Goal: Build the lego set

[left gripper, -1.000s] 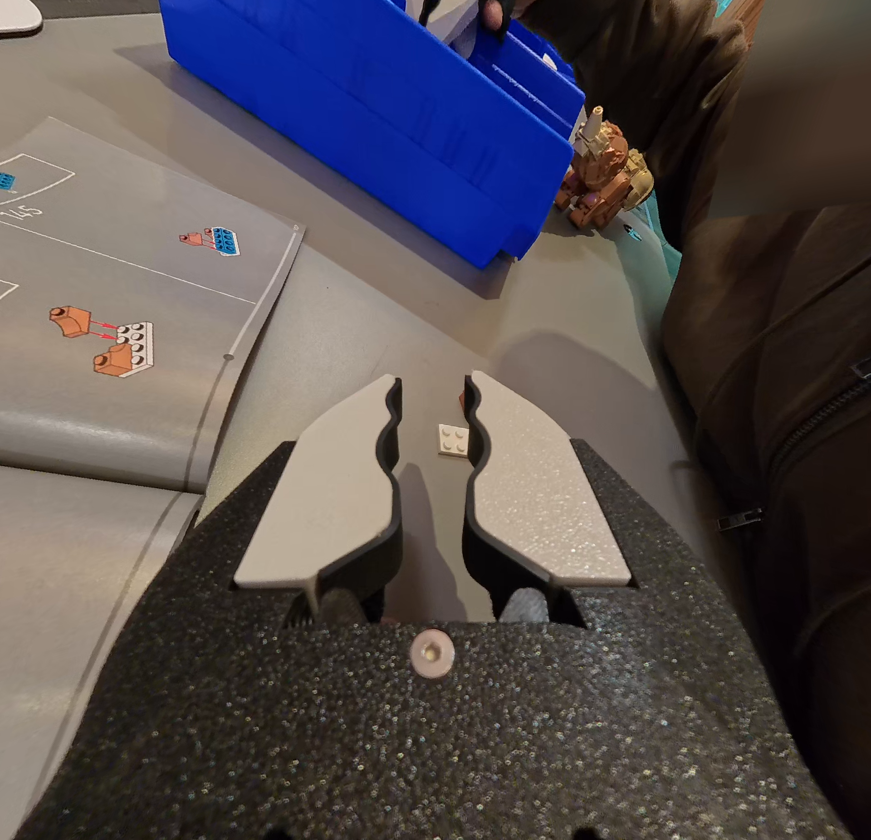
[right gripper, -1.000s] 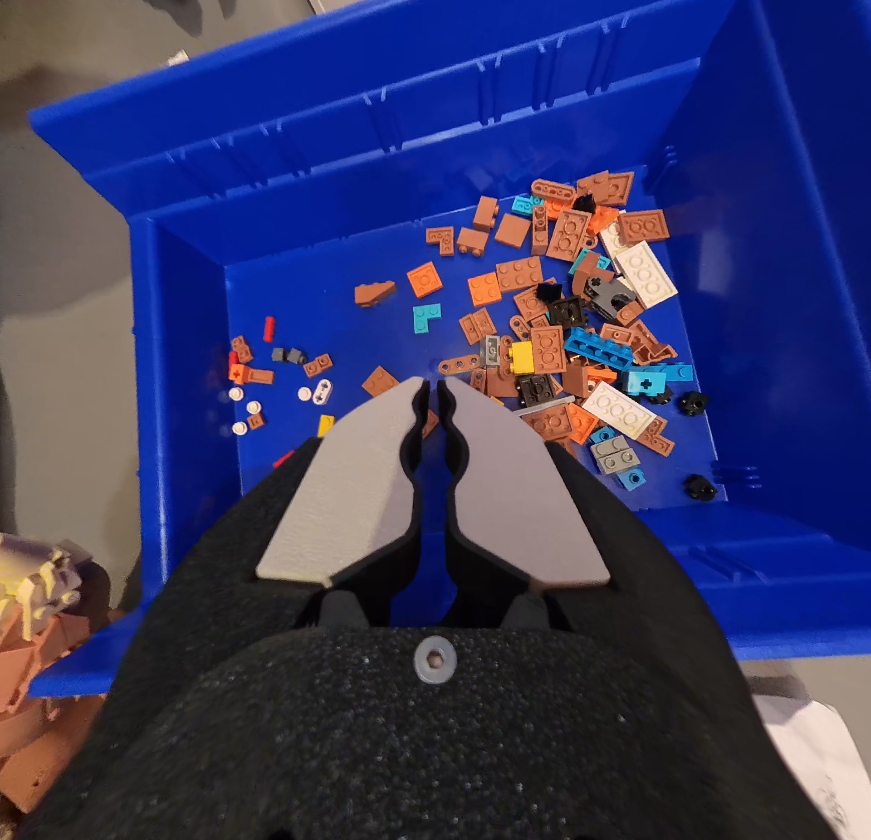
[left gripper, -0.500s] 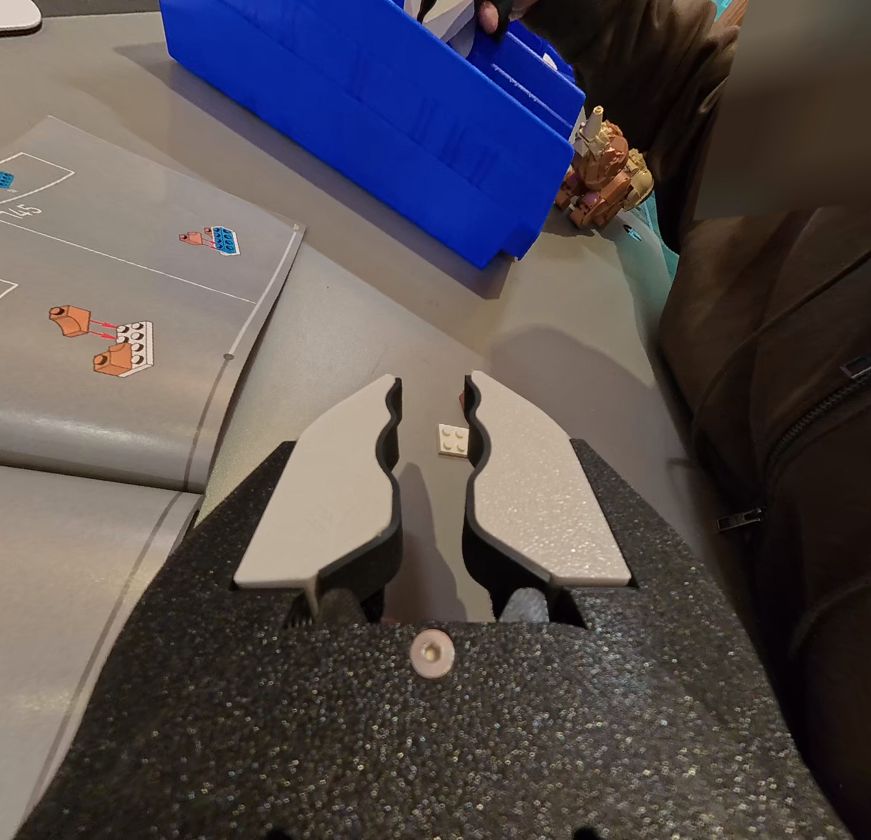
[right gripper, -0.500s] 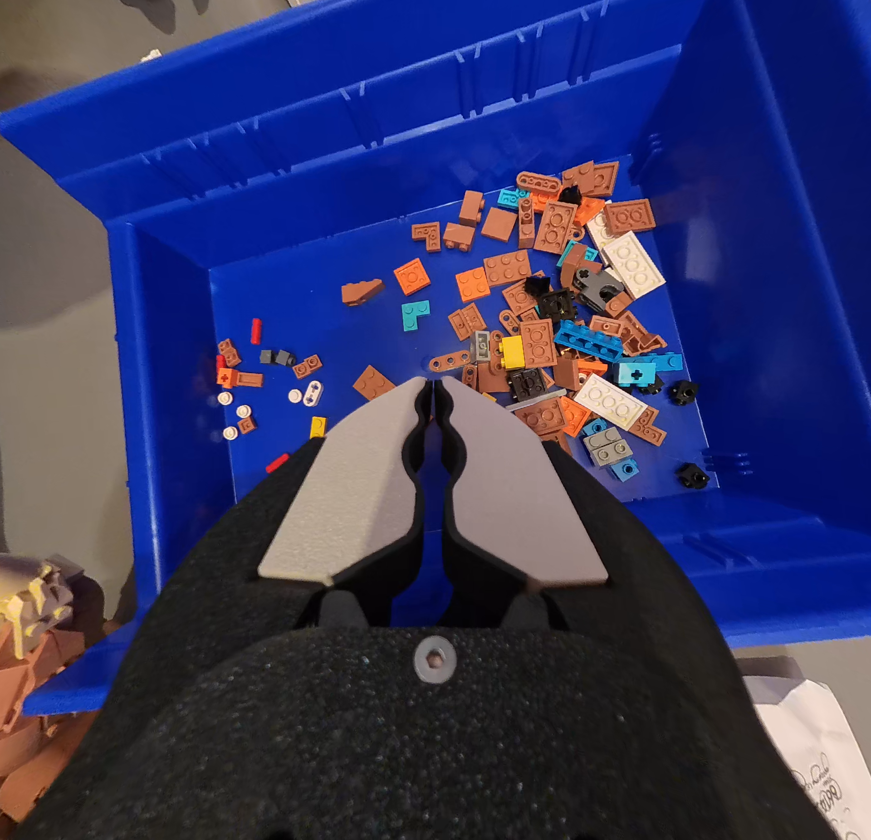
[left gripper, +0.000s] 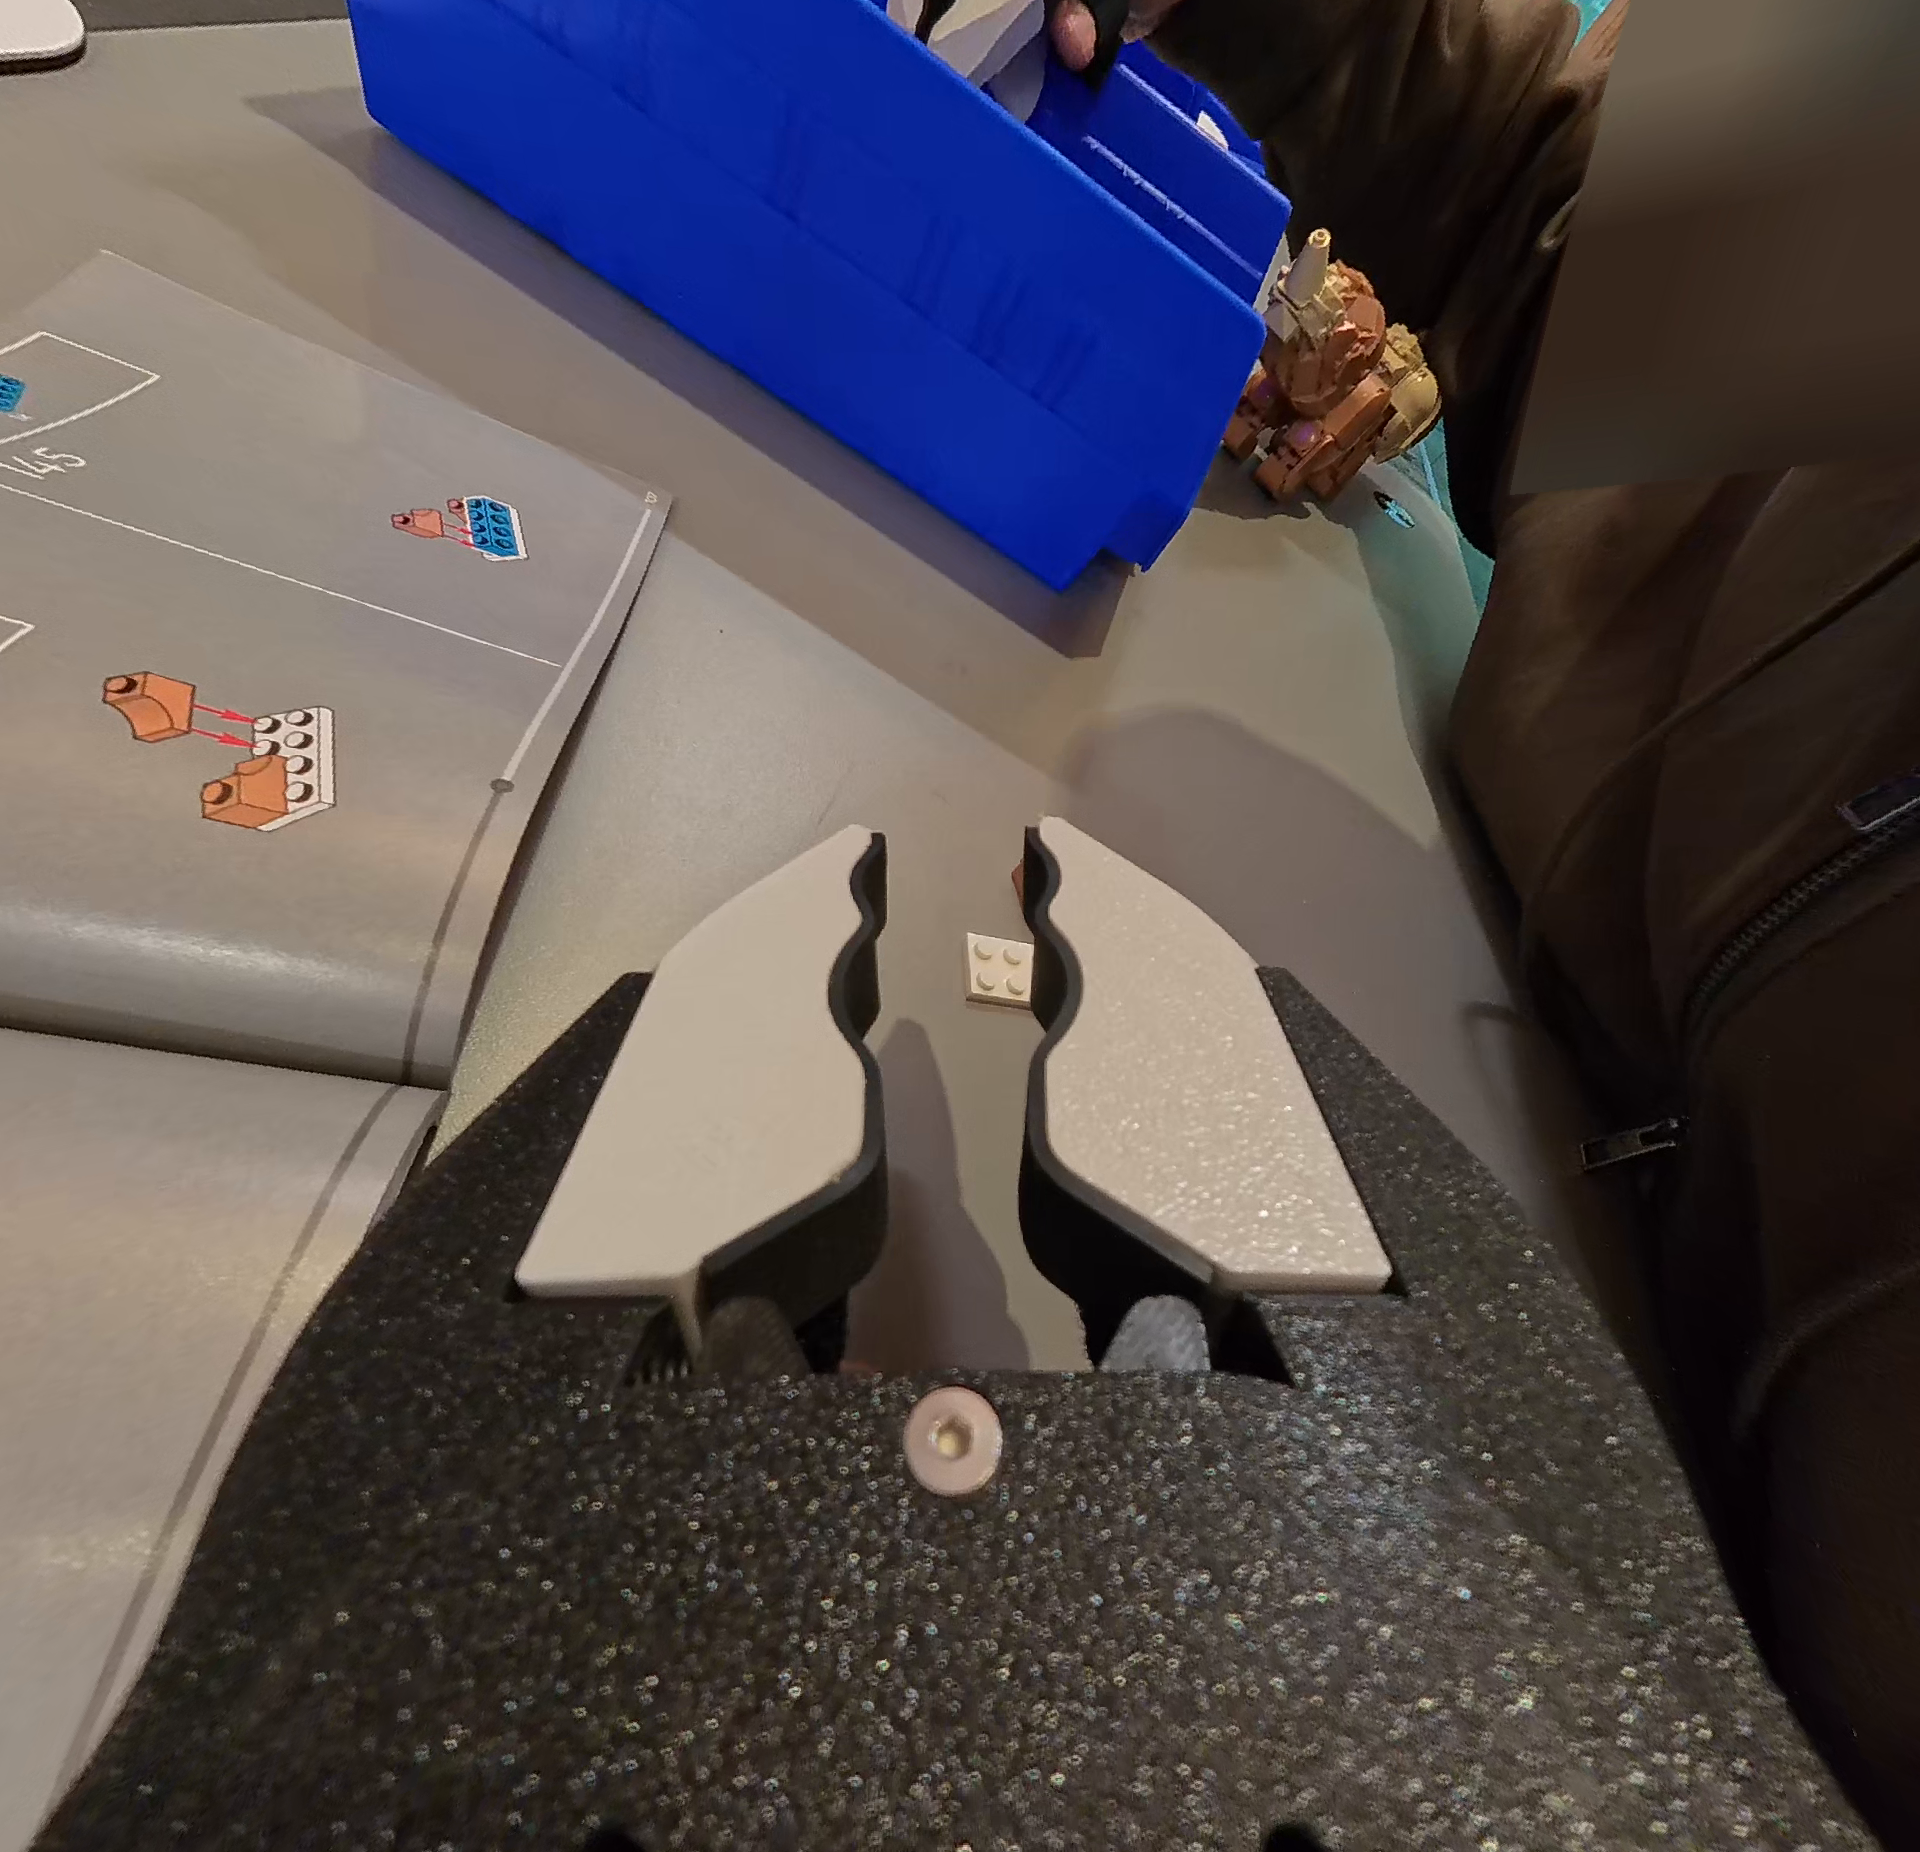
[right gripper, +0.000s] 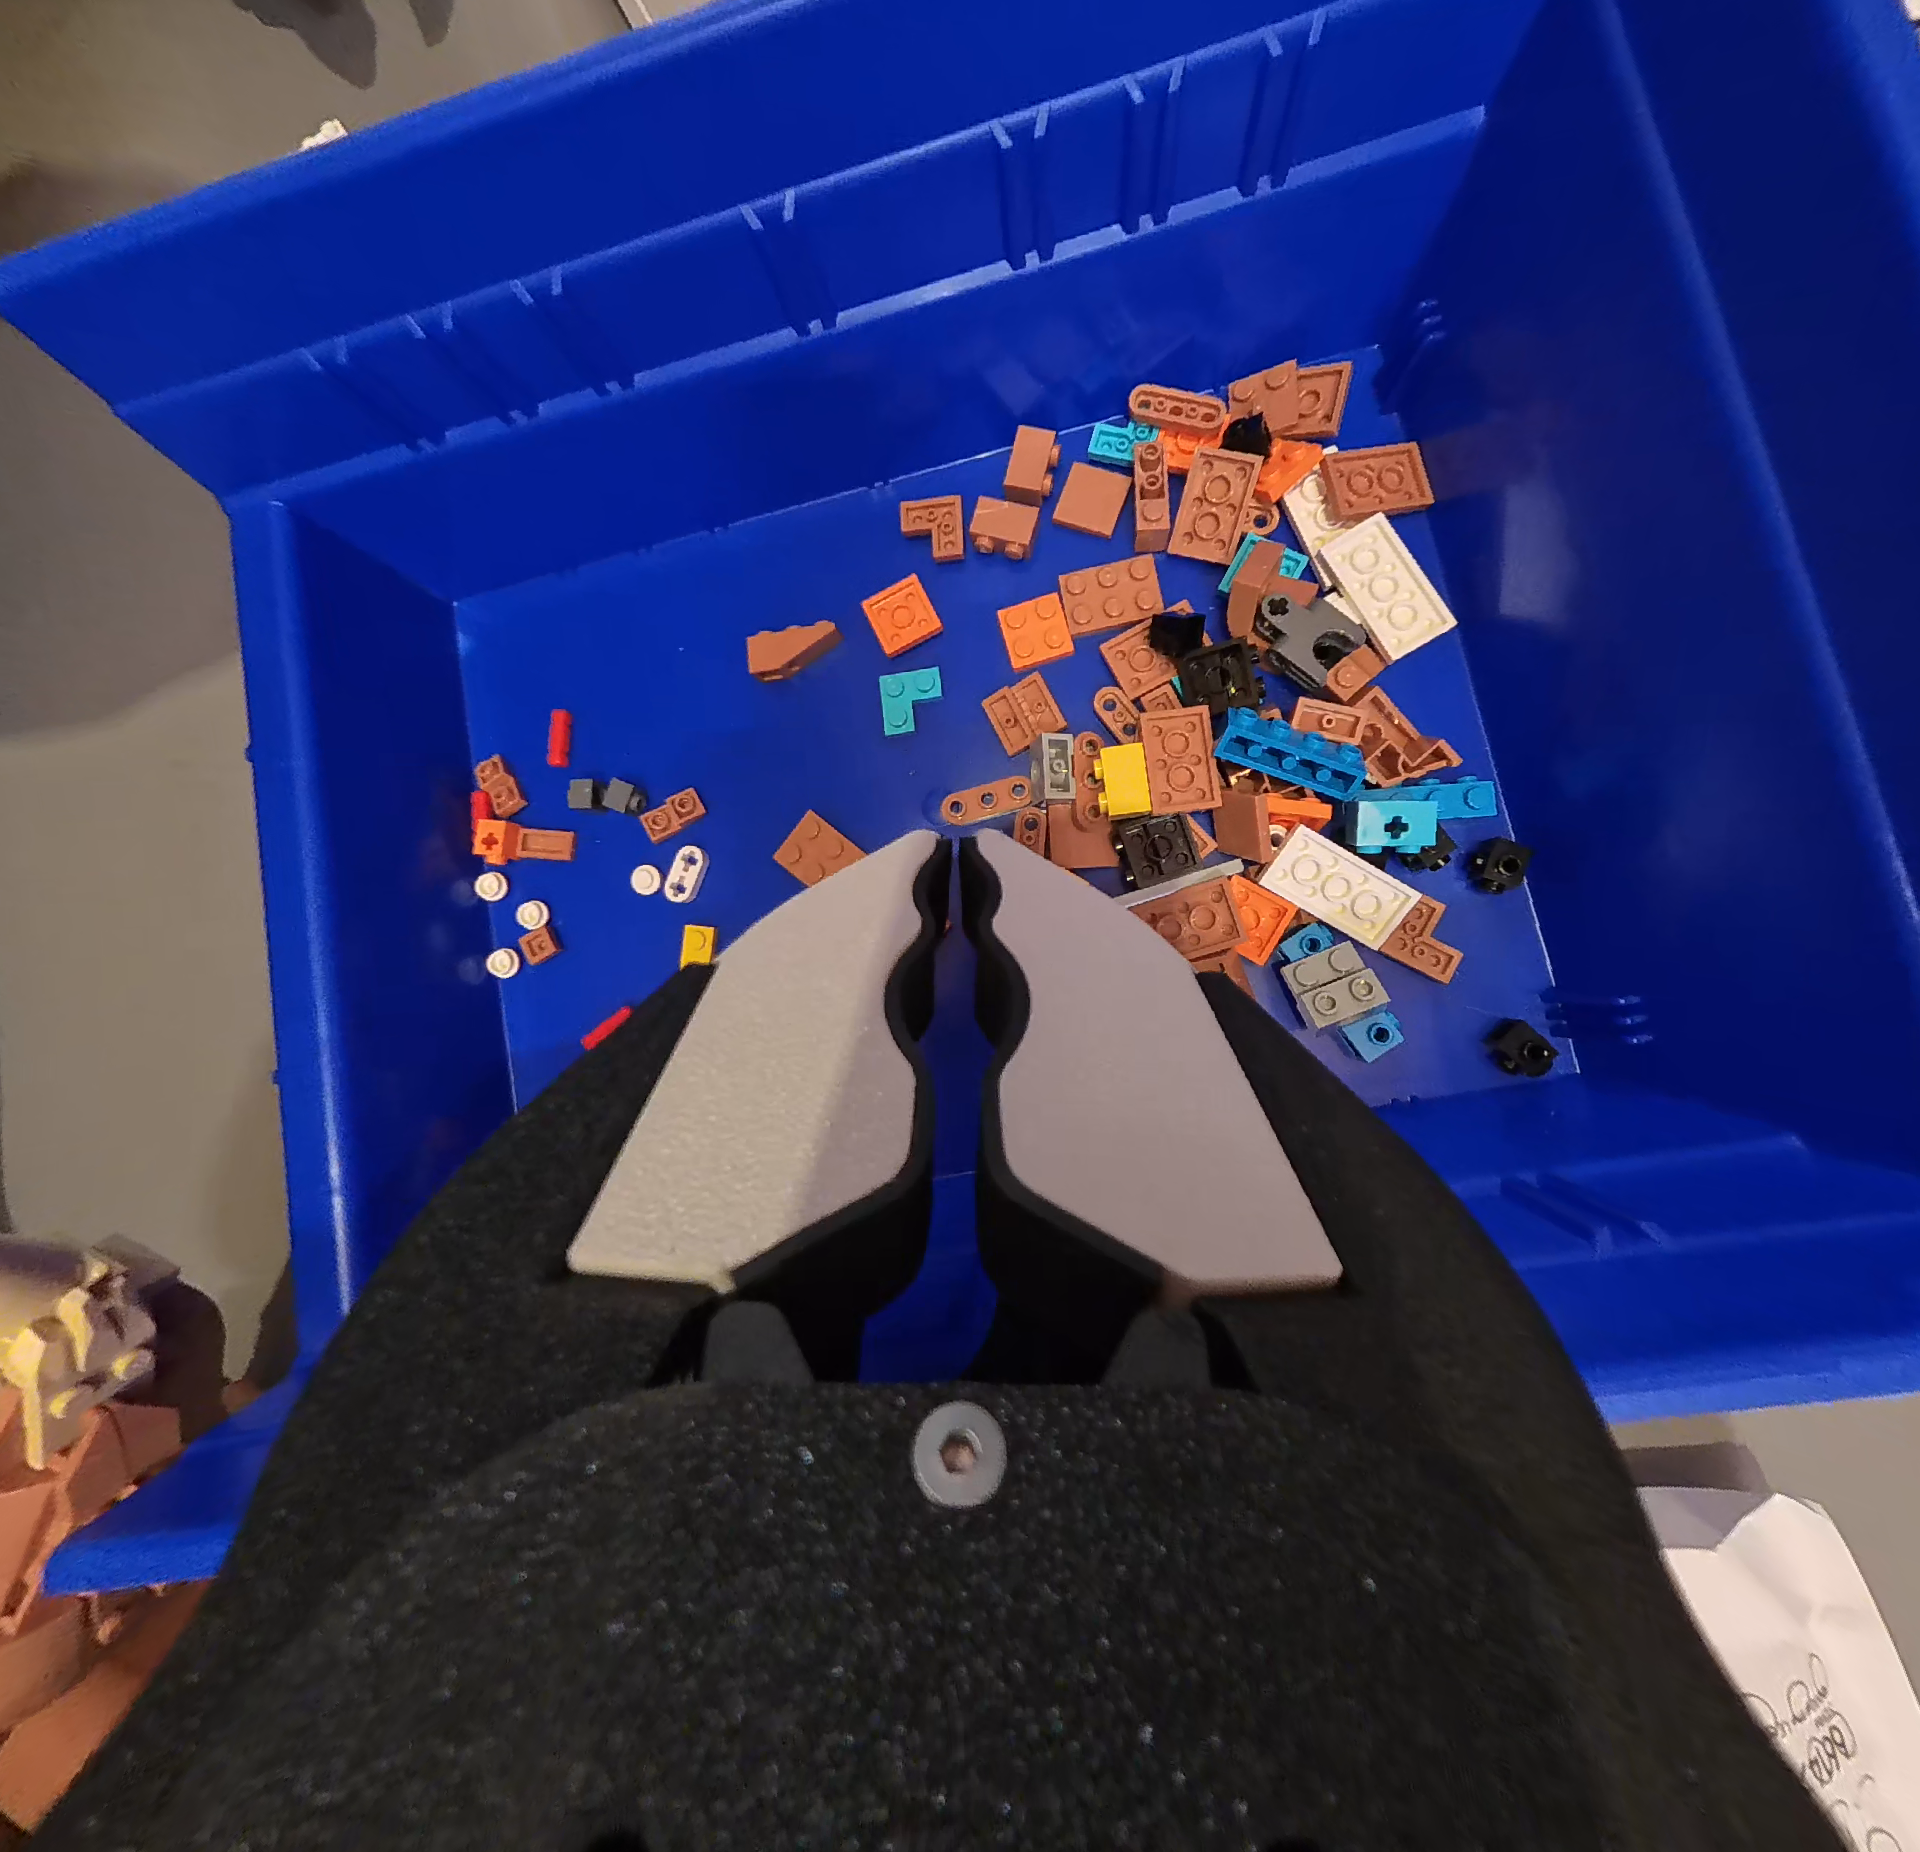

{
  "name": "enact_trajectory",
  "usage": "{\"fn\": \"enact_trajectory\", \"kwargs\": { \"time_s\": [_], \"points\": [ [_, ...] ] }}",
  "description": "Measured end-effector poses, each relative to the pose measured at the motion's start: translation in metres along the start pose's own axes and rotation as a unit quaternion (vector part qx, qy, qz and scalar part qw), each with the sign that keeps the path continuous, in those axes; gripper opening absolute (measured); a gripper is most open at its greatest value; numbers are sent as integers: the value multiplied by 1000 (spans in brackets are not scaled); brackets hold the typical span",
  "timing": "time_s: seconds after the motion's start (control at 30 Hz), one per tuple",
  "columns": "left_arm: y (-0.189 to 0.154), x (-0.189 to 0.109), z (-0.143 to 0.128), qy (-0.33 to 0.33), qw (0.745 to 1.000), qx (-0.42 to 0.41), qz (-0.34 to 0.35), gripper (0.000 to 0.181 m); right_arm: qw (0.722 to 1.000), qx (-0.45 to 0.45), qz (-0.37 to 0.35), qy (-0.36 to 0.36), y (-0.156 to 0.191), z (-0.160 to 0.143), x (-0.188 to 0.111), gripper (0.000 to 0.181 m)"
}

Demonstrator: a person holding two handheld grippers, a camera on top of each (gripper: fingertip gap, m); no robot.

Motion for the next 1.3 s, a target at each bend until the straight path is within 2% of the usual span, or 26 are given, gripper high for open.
{"fn": "enact_trajectory", "kwargs": {
  "time_s": [1.3],
  "points": [
    [0, 0, 0, 1, 1000, 0, 0, 25, 1000, 3, -5, -1, 0, 0, -1, 2]
  ]
}}
Point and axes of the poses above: each gripper's, where its closed fingertips meet, x out along the fingers, z out of its top, y = z × x across the jaws, the point moved 6 cm from there along -x, back along the fingers, and after that the axes turned 15 degrees about -z, right-handed, at the moved point
